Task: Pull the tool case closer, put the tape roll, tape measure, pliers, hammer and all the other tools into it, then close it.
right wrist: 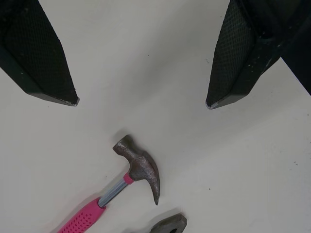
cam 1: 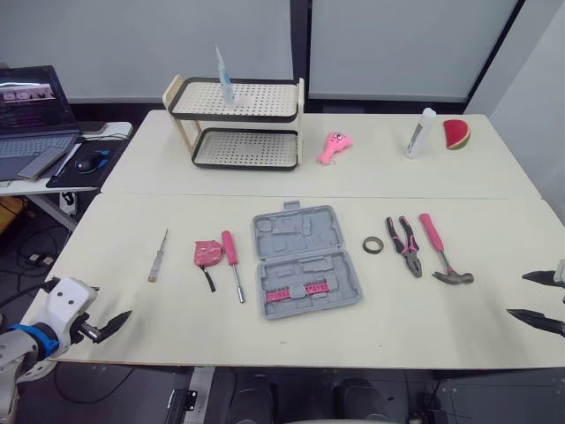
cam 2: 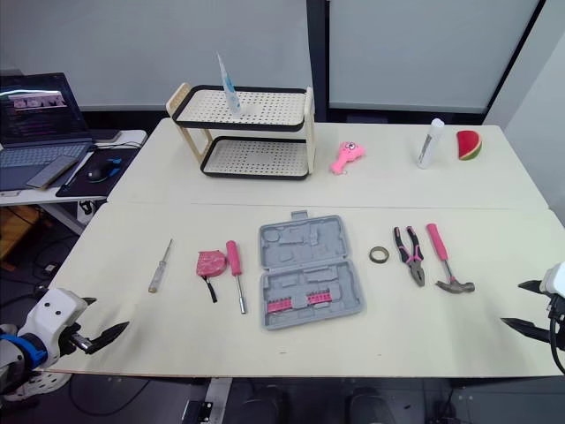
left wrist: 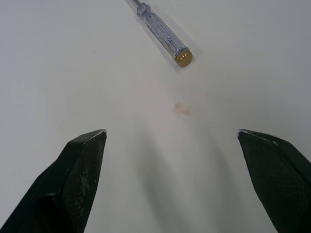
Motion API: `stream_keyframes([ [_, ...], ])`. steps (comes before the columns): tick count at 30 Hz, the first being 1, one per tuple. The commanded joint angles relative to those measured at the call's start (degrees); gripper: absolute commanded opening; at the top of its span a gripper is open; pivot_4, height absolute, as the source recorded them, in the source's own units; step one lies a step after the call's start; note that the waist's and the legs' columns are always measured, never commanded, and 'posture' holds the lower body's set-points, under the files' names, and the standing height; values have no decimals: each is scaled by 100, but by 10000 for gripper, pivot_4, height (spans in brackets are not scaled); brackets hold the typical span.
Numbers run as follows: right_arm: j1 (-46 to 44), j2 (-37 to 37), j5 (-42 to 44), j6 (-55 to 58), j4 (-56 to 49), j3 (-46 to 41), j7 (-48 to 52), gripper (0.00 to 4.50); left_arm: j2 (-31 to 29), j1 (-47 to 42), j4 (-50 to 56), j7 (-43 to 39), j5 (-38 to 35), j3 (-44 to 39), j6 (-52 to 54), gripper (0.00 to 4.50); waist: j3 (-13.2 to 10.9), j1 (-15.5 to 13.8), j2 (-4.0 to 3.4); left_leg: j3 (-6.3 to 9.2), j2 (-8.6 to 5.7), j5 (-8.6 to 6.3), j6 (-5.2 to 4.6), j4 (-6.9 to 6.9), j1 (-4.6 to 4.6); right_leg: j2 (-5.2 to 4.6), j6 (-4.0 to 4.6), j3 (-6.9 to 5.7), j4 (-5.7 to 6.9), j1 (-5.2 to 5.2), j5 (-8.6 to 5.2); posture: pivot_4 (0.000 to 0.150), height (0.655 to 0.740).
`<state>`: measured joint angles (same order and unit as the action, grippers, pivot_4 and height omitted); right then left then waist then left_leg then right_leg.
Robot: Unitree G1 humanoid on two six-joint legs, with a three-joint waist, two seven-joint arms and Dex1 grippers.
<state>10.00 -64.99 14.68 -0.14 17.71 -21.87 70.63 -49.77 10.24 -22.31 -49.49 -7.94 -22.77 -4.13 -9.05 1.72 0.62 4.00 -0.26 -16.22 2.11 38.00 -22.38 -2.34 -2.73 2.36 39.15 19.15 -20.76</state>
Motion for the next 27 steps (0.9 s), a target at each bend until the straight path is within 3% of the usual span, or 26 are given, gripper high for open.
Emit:
stream_keyframes([
  [1, -73, -12, 76, -9, -113, -216, -32, 44643, -144, -56, 135, -34, -80, -28, 94, 45000, 0, 0, 0, 0, 0, 0, 0, 0, 0, 0, 0, 0, 0, 0, 0, 1500, 7290],
  [27, -220, 29, 90, 106, -92, -182, -114, 44643, -250, -75, 49, -610, -495, -219, 257, 45000, 0, 1, 0, -1, 0, 0, 0, 0, 0, 0, 0, -2, 2, 2, 0, 1500, 7290],
])
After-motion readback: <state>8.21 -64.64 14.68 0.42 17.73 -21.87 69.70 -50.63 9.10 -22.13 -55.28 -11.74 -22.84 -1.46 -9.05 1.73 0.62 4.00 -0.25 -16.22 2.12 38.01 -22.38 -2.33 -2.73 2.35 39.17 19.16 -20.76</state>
